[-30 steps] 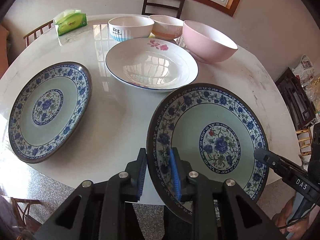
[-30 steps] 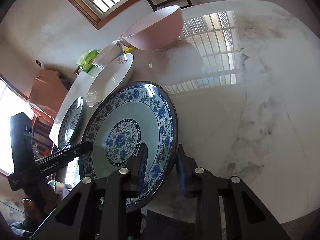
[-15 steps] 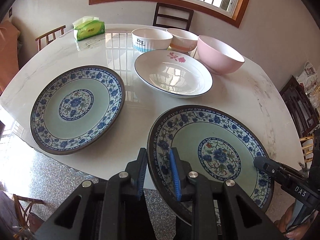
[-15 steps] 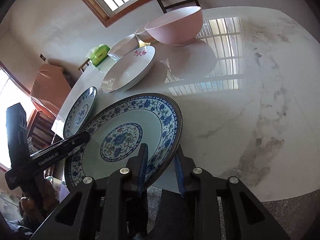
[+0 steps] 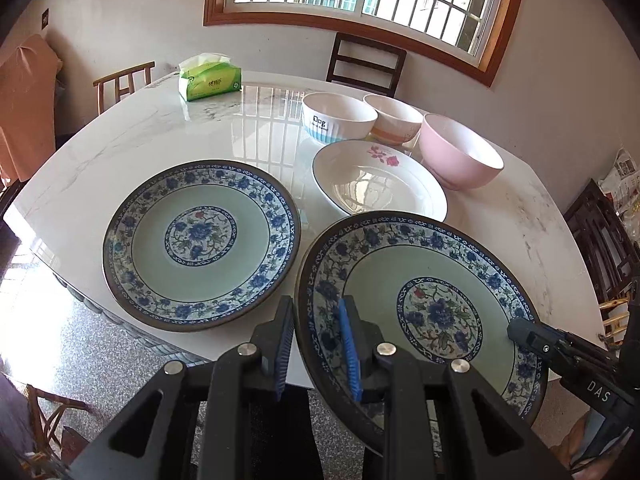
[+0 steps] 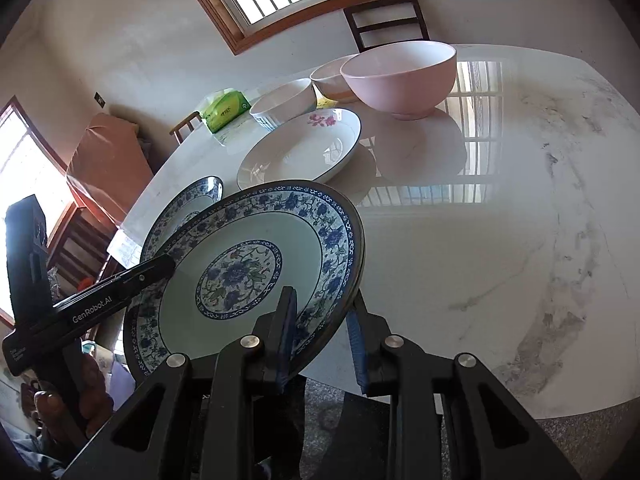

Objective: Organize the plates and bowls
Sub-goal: 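Lift the held plate with both tools over the other blue-and-white plate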

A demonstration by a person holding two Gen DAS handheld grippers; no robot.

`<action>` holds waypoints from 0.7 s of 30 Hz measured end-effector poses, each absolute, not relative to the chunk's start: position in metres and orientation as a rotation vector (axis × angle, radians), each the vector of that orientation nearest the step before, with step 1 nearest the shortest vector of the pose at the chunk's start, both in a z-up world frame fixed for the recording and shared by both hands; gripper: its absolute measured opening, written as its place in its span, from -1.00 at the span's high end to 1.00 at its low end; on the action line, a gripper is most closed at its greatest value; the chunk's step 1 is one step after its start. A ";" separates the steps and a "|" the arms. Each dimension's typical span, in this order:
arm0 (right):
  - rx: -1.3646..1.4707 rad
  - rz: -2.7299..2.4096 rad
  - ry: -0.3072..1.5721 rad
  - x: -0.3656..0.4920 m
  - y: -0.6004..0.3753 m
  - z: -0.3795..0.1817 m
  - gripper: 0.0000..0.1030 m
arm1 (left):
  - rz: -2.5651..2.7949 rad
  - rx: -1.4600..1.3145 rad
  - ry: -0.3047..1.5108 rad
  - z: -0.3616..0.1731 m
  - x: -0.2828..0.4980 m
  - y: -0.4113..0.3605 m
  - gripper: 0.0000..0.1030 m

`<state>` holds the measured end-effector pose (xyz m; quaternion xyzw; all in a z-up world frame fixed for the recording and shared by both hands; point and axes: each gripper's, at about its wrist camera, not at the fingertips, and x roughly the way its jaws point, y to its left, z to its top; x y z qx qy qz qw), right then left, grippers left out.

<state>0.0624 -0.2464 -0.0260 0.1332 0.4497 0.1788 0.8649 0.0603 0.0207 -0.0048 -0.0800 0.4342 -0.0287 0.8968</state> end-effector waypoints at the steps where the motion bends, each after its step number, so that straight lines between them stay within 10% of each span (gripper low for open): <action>1: 0.275 0.380 0.938 0.064 -0.243 -0.024 0.52 | -0.050 -0.168 0.895 -0.003 0.060 0.024 0.55; 21: 0.166 0.499 0.902 0.095 -0.157 -0.010 0.52 | 0.109 -0.254 0.852 0.001 0.060 0.105 0.55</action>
